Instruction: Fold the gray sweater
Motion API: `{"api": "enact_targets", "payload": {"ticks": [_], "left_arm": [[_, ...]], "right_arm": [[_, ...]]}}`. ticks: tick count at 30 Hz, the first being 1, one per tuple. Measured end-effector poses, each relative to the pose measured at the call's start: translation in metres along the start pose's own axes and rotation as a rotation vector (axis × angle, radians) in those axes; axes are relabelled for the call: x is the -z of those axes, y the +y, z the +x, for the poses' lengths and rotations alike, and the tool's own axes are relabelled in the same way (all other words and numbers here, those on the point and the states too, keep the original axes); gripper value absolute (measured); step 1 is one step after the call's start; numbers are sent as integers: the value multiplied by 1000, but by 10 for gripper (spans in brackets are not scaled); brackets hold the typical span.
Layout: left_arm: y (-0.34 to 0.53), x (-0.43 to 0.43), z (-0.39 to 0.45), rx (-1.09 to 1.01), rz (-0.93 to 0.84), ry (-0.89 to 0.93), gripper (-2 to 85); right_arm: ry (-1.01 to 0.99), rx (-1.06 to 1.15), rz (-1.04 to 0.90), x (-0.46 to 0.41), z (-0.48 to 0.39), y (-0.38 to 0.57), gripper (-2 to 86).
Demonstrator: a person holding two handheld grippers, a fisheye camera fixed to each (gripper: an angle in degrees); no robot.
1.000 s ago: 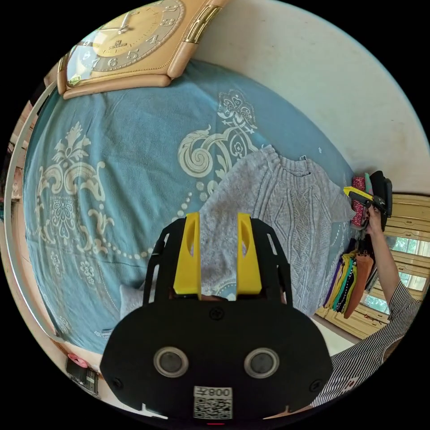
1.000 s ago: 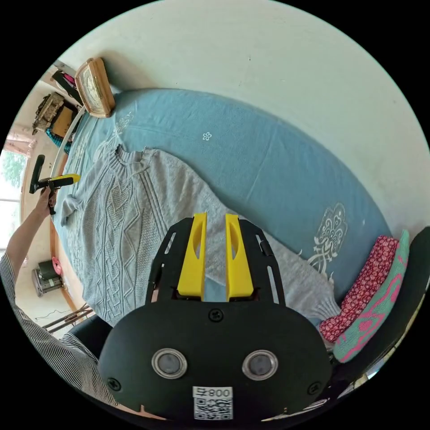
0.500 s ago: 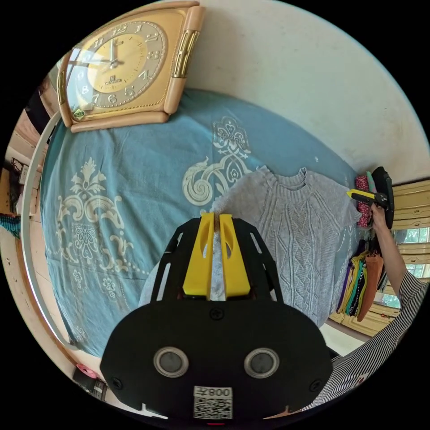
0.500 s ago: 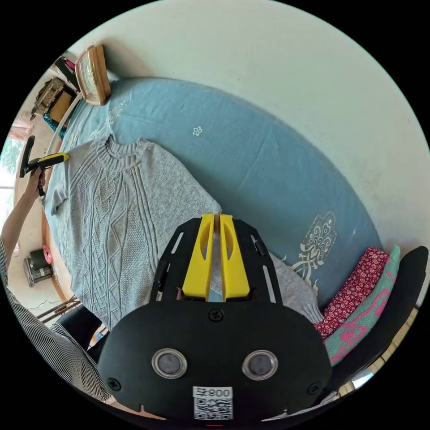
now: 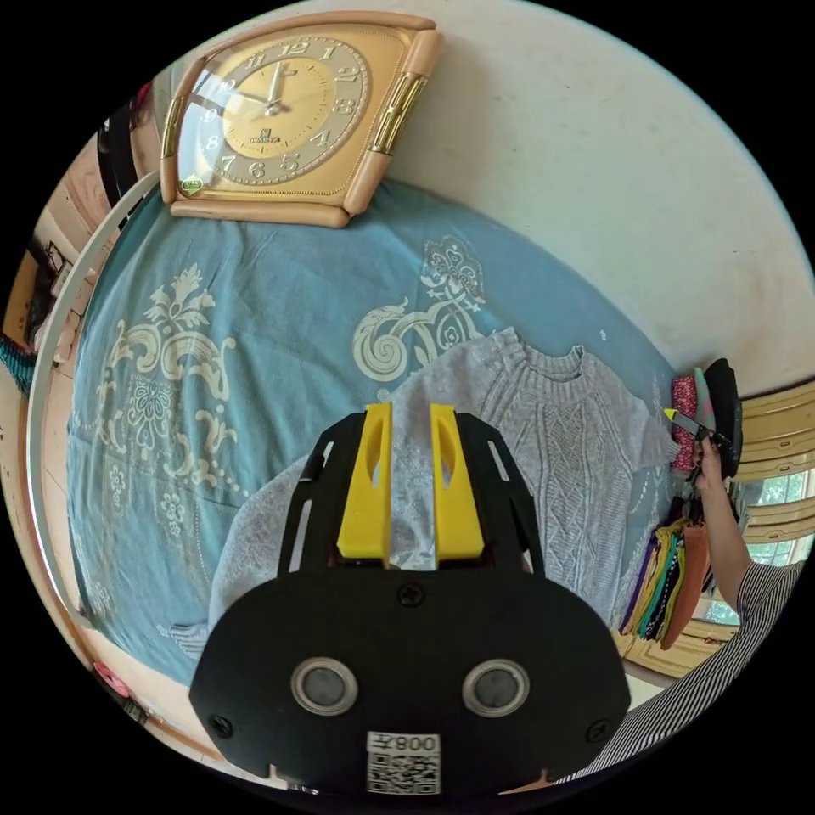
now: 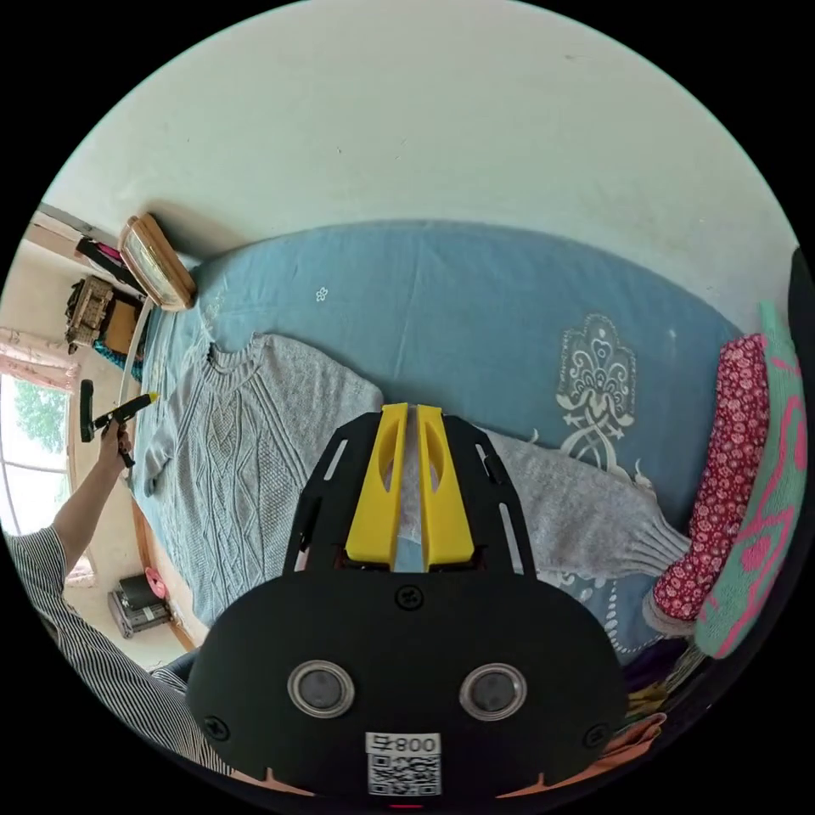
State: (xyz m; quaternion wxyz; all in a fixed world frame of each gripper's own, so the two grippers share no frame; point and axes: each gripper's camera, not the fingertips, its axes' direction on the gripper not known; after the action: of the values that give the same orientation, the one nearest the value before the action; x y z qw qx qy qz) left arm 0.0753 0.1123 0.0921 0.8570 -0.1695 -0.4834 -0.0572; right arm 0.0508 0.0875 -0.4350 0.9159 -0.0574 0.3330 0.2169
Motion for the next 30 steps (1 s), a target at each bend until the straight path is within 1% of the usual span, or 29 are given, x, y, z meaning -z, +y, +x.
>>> {"api": "enact_targets", "payload": {"ticks": [2, 3, 5, 6, 7, 9, 11, 12, 14, 16, 17, 19, 21, 23, 26, 30], "left_arm": [[4, -21, 24, -34, -26, 34, 74], [4, -30, 29, -45, -52, 32, 73], [5, -76, 45, -61, -234, 8, 68], [5, -81, 47, -49, -233, -5, 66], [5, -79, 51, -23, -167, 15, 59], [1, -82, 61, -14, -155, 98, 55], [0, -86, 92, -100, -129, 142, 55], [-1, -88, 101, -122, -132, 154, 55], [-5, -105, 142, -220, -158, 234, 59], [-9, -120, 178, -299, -170, 269, 62], [-11, -133, 205, -352, -182, 306, 65], [-16, -154, 246, -434, -210, 369, 67], [-19, -173, 288, -514, -221, 400, 69], [-21, -196, 341, -610, -233, 448, 71], [-18, -220, 399, -695, -238, 504, 73], [-11, -251, 447, -745, -280, 549, 76]], "right_arm": [[-4, -40, -35, -8, 19, 16, 16], [-2, -54, -82, -20, 28, 25, 13], [49, -70, -177, -46, 40, 36, 9], [50, -75, -123, -45, 46, 44, 6], [25, -96, -109, -40, 53, 48, 4], [17, -104, -104, -30, 63, 56, 3], [52, -119, -56, -12, 75, 74, 3], [64, -158, -20, 3, 90, 90, 4], [66, -254, 48, 27, 122, 120, 6], [83, -426, 127, 51, 172, 163, 19], [79, -472, 141, 55, 184, 173, 24], [30, -615, 195, 65, 229, 205, 51], [6, -688, 251, 71, 252, 223, 60], [-8, -735, 284, 73, 270, 234, 65], [-18, -783, 323, 74, 291, 246, 69], [-65, -824, 342, 70, 313, 257, 74]]}}
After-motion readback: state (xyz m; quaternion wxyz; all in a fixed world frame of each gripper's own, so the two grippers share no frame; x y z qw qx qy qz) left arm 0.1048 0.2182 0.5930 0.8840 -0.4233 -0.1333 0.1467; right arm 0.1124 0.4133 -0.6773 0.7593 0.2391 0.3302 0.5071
